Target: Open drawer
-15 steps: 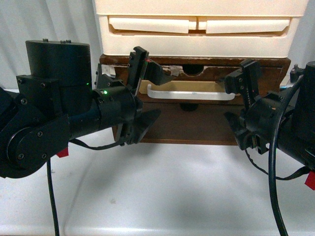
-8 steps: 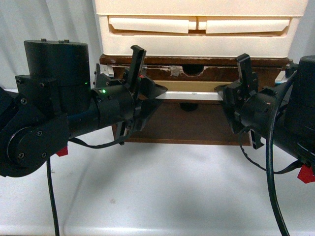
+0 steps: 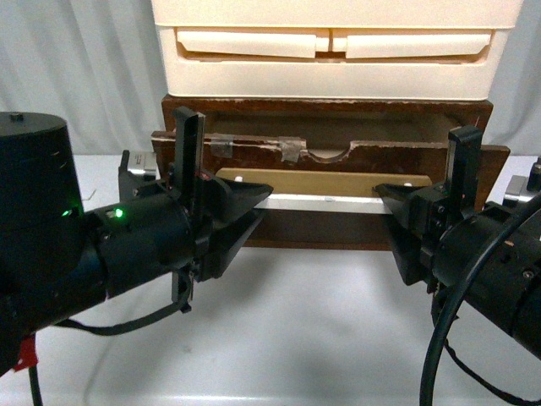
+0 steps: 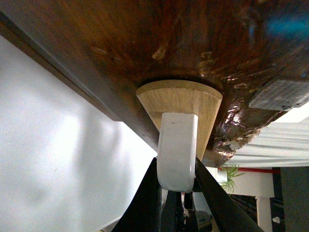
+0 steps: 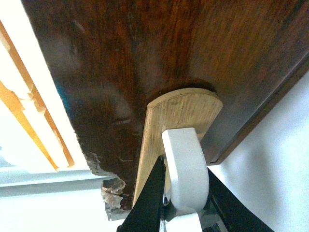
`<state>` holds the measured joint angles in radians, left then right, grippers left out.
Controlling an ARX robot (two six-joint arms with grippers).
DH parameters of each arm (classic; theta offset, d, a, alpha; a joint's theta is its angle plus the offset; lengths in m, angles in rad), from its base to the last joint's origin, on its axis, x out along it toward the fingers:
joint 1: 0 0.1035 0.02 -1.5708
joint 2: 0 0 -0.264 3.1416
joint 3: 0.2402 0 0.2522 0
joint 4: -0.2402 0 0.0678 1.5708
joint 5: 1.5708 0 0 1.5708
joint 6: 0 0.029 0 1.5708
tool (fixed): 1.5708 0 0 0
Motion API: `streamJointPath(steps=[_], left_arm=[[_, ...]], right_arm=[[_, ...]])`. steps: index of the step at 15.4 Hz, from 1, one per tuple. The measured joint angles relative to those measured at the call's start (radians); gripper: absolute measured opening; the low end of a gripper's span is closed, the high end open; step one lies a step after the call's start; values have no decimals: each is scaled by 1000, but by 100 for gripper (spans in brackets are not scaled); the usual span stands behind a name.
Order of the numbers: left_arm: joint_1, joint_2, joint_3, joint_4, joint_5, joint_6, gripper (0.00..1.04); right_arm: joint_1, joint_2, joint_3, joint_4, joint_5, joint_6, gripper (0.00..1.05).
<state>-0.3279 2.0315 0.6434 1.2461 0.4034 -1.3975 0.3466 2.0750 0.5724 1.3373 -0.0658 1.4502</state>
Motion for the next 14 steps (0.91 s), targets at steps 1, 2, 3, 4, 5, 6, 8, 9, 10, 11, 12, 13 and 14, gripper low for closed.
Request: streamJointPath(steps=[1,2,3,4,5,6,8,9,10,11,12,13,14], left_arm=[[-6,-6,-30,15,-7,-1,13],[-11,-21,-72,23,-15,-7,13],[-14,-34,-107,26,-26,-10,13],[-14,-39,-135,39,-37,-17,13],[-14,-52,-163,35,-38,-18,13],[-14,-53,-188,37,-35,-20,19],[-14,-90,-246,31,-14,23,38],[-13,-117,-246,12,0,47,47],[-13,-141,-245,-9,0,83,56],[-13,-192,-232,-69,-2,143,65],[-13,-264,-212,-160,-20,220,74],[-7,-343,-189,-239,-18,296,83],[-8,-446,-168,-369,-34,416,94]], right_arm=[[11,-7,-27,8,6,5,15],[26,-12,-55,16,16,7,15],[43,-14,-86,21,18,16,15],[61,-16,-111,29,24,20,15],[73,-16,-137,32,23,27,15],[75,-15,-155,28,21,3,21],[85,-10,-196,3,35,-45,40],[85,-17,-207,-18,54,-64,50],[80,-34,-212,-35,60,-98,59],[69,-63,-219,-47,59,-146,69],[56,-109,-236,-52,56,-187,78],[35,-182,-254,-56,33,-235,89],[21,-261,-266,-58,24,-295,98]])
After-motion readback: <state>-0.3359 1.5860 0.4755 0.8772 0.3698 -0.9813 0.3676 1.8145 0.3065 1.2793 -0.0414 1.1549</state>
